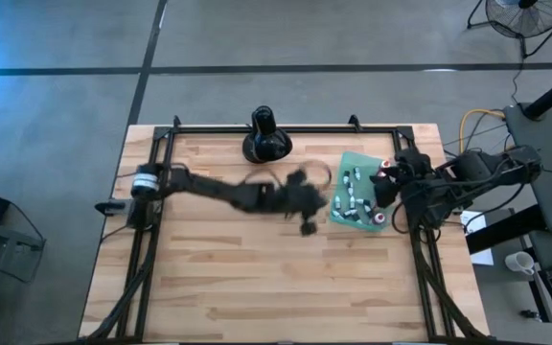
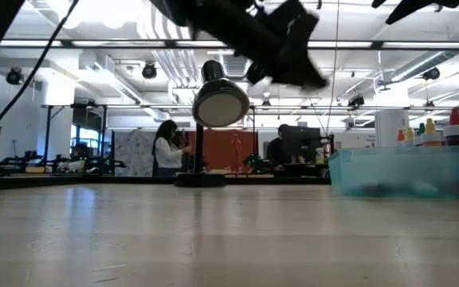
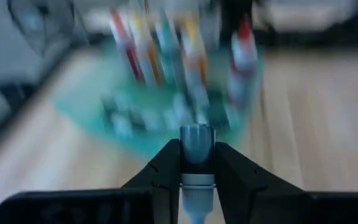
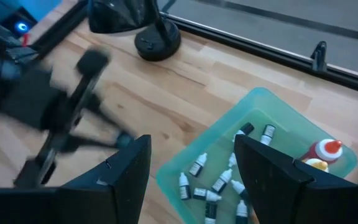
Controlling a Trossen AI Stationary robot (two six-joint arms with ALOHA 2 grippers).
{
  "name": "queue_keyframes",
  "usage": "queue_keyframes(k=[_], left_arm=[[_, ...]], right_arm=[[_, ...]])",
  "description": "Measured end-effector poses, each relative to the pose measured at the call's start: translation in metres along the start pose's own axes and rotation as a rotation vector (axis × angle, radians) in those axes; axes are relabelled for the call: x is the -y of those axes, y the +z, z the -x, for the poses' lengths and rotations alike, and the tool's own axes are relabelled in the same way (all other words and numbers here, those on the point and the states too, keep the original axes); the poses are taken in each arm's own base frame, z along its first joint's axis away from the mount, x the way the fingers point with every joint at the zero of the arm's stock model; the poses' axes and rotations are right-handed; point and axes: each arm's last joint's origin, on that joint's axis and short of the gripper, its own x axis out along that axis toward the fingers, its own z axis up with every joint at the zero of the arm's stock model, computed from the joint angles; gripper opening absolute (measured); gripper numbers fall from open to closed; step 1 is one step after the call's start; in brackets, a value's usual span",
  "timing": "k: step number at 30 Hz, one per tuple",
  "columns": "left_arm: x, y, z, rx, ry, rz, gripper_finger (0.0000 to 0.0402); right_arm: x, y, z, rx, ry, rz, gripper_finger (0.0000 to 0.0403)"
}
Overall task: Pick & Place food coloring
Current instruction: Put the small purple food coloring bottle into the green bin, then return to Home Position
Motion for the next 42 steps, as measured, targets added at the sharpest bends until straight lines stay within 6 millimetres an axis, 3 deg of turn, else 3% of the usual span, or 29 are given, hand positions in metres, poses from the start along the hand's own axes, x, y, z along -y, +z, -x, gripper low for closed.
queue_keyframes(k=[2,5,9,16,20,23,26,33,38,42], left_arm=[[-0.024,0.025,-0.002,0.102,-0.014,0.009,0.0056],[-0.057,0.045,-0.014,0.224,-0.021,0.056,0.0056],[-0.08,0.045,-0.046,0.214,-0.083,0.137,0.006],[-0.065,0.033,-0.102,0.124,-0.25,0.197,0.0082],[-0.064,0.024,-0.107,-0.049,-0.077,0.181,0.0101],[-0.069,0.033,-0.09,-0.143,0.037,0.129,0.0112],[-0.073,0.054,-0.065,-0.11,0.037,0.126,0.0116],[-0.07,0.105,0.019,-0.007,-0.027,0.072,0.0117],[-0.074,0.113,0.073,0.031,-0.032,0.096,0.0117],[-0.077,0.103,0.101,0.032,-0.034,0.185,0.0117]], right_arm=[[0.0,0.001,0.003,0.003,0.012,-0.004,0.0224],[0.0,0.001,0.003,0.005,0.014,-0.005,0.0224],[0.001,0.001,0.002,0.029,0.0,-0.025,0.0224],[0.002,0.001,0.003,0.046,-0.006,-0.051,0.0224],[0.002,0.001,0.003,0.043,-0.004,-0.049,0.0224],[0.002,0.001,0.003,0.03,-0.002,-0.044,0.0224],[0.002,0.0,0.003,0.025,-0.002,-0.024,0.0224],[0.002,0.0,0.003,0.022,-0.001,0.039,0.0224],[0.003,0.0,0.004,0.02,-0.001,0.099,0.0224],[0.006,0.002,0.006,0.024,0.008,0.092,0.0224]])
